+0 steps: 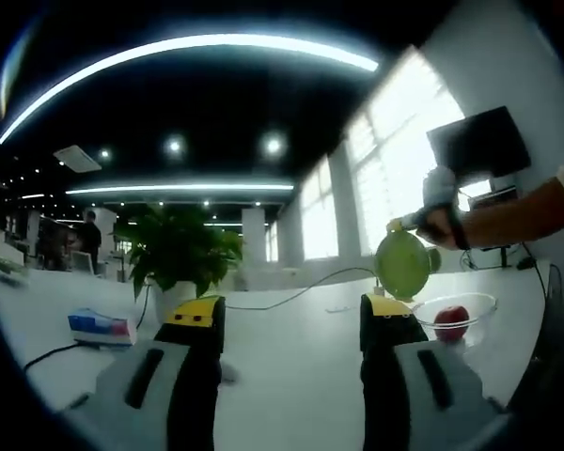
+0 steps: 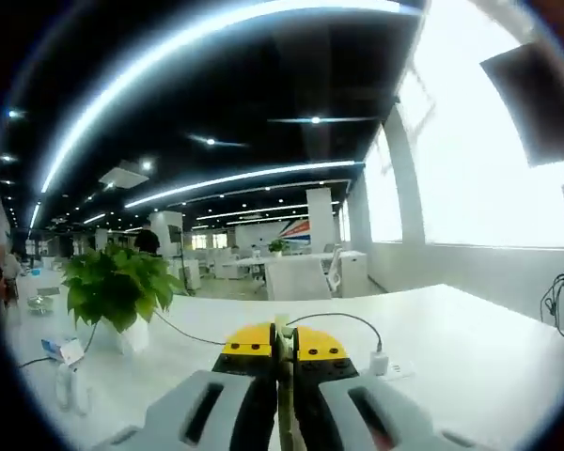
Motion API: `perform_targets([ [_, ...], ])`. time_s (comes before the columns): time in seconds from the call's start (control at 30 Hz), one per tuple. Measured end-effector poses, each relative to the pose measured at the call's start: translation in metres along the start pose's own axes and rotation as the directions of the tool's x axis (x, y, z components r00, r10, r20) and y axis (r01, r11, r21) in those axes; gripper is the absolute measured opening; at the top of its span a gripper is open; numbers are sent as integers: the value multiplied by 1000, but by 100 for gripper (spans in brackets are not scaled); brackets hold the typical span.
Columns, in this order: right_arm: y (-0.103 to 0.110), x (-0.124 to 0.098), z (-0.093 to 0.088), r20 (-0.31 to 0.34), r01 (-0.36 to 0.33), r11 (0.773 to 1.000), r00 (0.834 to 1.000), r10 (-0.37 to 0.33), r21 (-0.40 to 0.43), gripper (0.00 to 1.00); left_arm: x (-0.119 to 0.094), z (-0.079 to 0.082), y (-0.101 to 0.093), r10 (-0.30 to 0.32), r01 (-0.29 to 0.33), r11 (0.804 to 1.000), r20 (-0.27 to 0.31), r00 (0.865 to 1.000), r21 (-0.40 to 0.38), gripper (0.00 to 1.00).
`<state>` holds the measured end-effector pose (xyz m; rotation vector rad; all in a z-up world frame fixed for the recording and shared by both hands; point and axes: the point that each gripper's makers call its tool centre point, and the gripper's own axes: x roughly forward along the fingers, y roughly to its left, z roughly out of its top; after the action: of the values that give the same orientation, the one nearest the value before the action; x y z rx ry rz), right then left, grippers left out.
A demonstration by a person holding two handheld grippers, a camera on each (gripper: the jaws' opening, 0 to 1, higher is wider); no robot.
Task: Open container latches remove lid place lid upside down on tabletop take tomato from container place on tabletop
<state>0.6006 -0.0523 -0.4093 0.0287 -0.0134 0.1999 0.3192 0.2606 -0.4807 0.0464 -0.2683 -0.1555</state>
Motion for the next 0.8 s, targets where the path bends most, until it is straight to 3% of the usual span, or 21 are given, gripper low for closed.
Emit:
perform_targets([
  [0.17,-10,19,-19,-34,27,991,999,-31,-131,1,3,-1,-9,-35,35,999,-9,999,16,51],
  [0.4,-9,33,-36,-57,30,979,998,-42,-201,1,4,-3,-23,-87,88,996,-23,996,19,52],
  [0.57,6,42,-44,-68,6,967,997,-24,-256,1,3,-8,-31,-109,110,994,-39,993,20,52],
  [0.8,34,50,-68,-113,-42,955,994,8,-295,1,-1,-12,-35,-117,118,993,-50,992,24,52],
])
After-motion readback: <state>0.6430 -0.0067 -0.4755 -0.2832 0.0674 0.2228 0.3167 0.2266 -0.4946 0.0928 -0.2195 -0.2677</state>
